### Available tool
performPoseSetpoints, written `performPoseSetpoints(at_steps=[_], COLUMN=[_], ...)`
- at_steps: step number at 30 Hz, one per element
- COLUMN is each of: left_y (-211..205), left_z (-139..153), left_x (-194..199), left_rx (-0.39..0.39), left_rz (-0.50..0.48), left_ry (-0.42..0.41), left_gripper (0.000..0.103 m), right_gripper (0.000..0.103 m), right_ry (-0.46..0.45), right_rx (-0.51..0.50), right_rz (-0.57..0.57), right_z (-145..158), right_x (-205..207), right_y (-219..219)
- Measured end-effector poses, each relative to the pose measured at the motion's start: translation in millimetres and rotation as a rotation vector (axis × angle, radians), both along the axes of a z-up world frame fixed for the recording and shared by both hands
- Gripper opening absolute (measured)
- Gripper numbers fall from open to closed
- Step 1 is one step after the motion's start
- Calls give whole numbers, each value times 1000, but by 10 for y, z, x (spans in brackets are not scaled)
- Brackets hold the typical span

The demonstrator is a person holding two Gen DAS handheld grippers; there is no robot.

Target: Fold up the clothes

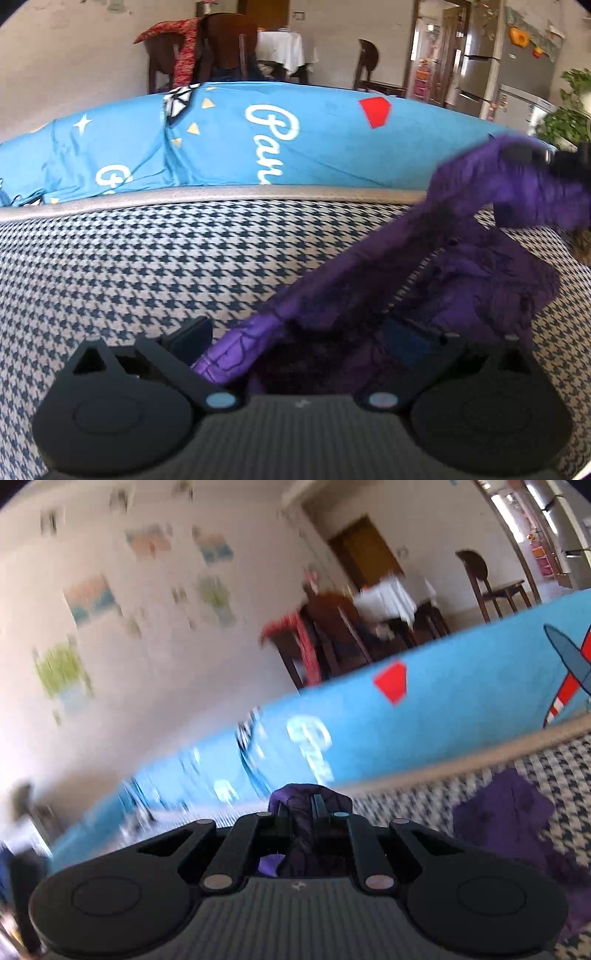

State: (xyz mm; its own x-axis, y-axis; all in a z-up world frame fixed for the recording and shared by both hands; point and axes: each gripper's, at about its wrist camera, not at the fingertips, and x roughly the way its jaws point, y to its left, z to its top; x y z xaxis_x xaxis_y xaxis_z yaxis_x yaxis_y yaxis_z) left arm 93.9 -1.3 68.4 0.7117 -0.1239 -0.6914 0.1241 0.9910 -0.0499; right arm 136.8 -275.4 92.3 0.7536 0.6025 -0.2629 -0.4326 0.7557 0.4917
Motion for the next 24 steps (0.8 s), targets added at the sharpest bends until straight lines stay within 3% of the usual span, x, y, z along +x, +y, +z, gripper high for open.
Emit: performPoseSetpoints(at_steps=[11,15,24], left_y=[-351,-472,-715], left_z=[38,120,106], left_x=[-6,-33,9], left_rx=[32,14,76], left_rz=[-65,-99,-100], left_ry=[-91,-140,-215], left_gripper=[103,103,103], right_gripper=[11,11,11], right_ry=[-43,-56,-57], right_rx=[280,266,252], right_rz=[49,88,191], right_z=[203,263,285], right_x=[-35,-73,-181], right_y=[-424,-392,-356])
